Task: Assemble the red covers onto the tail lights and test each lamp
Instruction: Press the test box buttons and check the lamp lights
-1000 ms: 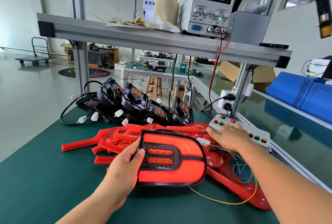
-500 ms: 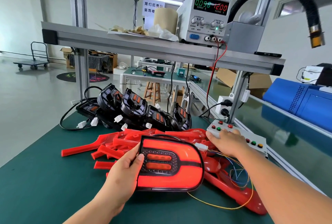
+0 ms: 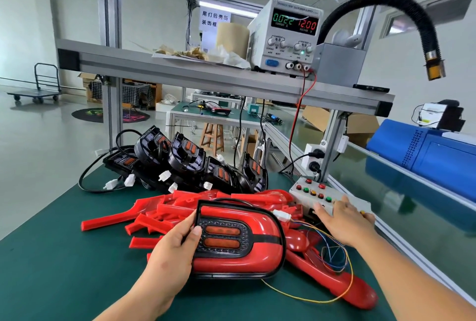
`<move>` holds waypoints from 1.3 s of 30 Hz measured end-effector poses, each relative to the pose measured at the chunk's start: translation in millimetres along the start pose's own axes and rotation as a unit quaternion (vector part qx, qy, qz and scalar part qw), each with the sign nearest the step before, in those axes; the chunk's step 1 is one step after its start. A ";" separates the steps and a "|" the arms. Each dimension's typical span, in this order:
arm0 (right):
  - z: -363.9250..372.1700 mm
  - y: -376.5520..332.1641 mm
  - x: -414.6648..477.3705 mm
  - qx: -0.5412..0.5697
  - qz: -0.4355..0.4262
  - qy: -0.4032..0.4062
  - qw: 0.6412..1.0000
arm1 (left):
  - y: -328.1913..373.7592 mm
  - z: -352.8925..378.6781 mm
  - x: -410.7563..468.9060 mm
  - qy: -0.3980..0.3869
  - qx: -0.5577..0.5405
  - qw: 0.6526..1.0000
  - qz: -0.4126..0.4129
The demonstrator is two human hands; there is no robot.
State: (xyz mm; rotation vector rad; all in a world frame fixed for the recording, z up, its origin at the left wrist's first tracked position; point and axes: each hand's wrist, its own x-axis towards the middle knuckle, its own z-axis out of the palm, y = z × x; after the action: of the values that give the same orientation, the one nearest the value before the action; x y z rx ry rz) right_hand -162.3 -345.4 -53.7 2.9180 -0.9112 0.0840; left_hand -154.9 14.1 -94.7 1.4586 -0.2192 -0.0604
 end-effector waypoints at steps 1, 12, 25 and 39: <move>0.4 0.1 -0.4 -0.004 -0.001 0.006 1.000 | -0.3 -0.4 0.2 -0.003 -0.001 1.000 0.000; -1.9 -3.0 -3.8 -0.040 -0.010 0.012 0.999 | -3.3 -1.3 2.8 -0.062 -0.001 0.998 0.022; 1.5 -7.9 -6.7 -0.030 -0.016 0.005 0.999 | -4.5 -1.2 2.5 -0.053 -0.009 0.998 0.023; -0.9 -9.4 -8.7 -0.033 -0.028 0.024 0.999 | -2.1 1.0 1.1 -0.026 -0.001 0.999 0.024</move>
State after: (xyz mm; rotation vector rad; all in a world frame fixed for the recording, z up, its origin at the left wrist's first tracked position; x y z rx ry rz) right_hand -164.2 -332.7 -54.2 2.8646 -0.8087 0.1184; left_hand -153.9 12.8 -96.6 1.4496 -0.2965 -0.0608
